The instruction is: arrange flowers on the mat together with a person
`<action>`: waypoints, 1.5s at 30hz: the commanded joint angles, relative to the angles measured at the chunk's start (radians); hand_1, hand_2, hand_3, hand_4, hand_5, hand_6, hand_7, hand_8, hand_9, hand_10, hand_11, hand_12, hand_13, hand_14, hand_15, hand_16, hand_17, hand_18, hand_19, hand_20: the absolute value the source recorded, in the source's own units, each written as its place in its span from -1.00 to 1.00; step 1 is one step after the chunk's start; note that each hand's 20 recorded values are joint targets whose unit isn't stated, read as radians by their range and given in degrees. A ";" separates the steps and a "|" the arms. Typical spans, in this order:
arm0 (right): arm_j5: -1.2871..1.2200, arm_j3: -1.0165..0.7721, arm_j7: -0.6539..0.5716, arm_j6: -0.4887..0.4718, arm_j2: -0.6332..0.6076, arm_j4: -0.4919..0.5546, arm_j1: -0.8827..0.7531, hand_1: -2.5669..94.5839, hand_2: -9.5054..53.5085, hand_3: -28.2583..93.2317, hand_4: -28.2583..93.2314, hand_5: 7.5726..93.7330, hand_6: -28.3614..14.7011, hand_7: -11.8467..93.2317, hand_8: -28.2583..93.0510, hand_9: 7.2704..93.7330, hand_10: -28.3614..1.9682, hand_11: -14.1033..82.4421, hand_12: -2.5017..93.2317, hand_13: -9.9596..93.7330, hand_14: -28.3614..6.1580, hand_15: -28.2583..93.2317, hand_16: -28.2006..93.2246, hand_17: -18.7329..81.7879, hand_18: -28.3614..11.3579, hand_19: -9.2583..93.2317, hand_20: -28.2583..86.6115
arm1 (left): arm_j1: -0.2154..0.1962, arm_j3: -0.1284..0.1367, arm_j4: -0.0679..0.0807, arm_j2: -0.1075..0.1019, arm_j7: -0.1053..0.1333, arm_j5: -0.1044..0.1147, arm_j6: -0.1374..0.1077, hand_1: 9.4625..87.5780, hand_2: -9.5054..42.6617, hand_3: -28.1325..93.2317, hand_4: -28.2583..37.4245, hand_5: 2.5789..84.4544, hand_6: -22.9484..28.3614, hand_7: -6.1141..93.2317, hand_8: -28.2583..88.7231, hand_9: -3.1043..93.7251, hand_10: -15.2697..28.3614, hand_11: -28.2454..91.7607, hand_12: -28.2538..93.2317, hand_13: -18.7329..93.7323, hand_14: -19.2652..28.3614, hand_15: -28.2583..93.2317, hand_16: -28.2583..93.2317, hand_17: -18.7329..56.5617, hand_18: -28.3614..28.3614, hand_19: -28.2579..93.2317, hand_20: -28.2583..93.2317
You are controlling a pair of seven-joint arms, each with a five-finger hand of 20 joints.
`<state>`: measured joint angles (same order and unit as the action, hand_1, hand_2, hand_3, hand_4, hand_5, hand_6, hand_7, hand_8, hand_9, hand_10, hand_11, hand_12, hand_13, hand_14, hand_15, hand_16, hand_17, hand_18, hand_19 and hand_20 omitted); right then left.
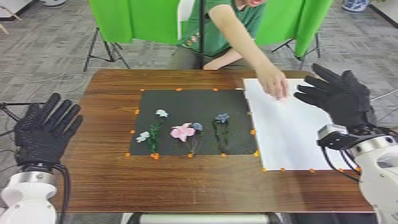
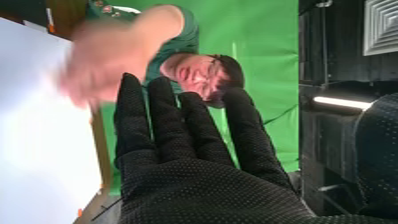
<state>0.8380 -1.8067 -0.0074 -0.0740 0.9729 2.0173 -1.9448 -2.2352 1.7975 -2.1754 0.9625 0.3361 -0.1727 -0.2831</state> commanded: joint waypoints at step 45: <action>0.227 0.118 -0.013 0.045 -0.011 0.026 0.055 -0.68 -0.71 0.59 -0.92 -0.51 0.11 -0.69 -0.62 -0.49 -0.26 -0.69 -0.61 -0.32 -0.27 -0.48 -0.16 -0.38 -0.37 -0.31 -0.28 | -0.008 -0.004 -0.018 0.019 0.003 -0.079 -0.045 -0.55 -0.09 0.63 -1.00 -0.09 0.17 -0.63 -0.70 -0.19 0.32 -0.21 -0.41 -0.21 0.35 -0.06 -0.66 -0.67 0.47 -0.01 -0.35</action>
<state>1.0613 -1.6857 -0.0235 -0.0365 0.9698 2.0412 -1.8894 -2.2314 1.7990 -2.2014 0.9720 0.3368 -0.2612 -0.3437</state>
